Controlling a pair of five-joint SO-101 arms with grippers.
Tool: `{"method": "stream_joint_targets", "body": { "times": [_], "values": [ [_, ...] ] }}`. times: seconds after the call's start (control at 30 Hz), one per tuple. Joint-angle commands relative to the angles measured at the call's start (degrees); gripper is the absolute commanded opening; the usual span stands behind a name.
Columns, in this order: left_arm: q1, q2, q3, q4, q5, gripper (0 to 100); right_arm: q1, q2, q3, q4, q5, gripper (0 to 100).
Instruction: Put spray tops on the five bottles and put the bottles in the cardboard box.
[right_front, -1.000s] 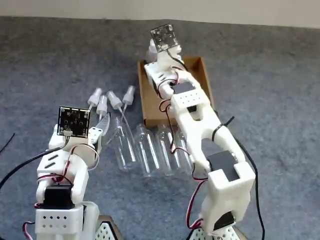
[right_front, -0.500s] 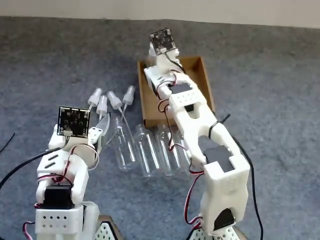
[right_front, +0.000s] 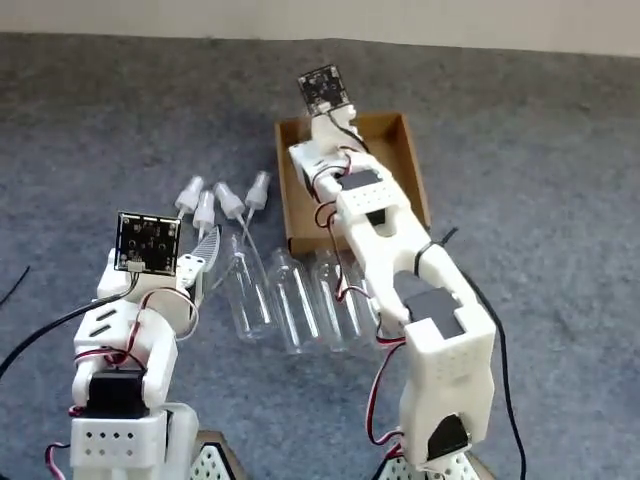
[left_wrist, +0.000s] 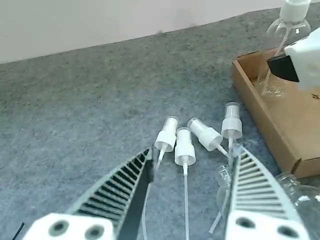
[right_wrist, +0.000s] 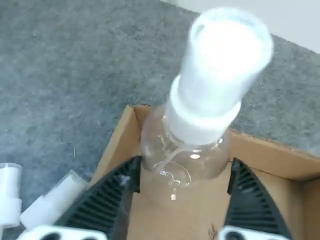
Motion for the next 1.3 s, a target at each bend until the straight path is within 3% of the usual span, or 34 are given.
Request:
{"method": "stream_joint_targets", "body": {
  "times": [0.0,0.2,0.5,1.27],
  "values": [
    [-0.66,0.04,-0.22,-1.58,-0.18,23,-0.66,-1.36,-4.53,1.63,0.7,22.0],
    [-0.66,0.04,-0.22,-1.58,-0.18,23,-0.84,-1.27,-11.82,10.24,0.35,32.9],
    [-0.66,0.04,-0.22,-1.58,-0.18,23,-0.84,-1.36,-21.76,20.62,0.35,33.6],
    [-0.66,0.04,-0.22,-1.49,-0.18,23,-3.03,-1.54,-78.46,86.64,0.35,33.5]
  ]
}}
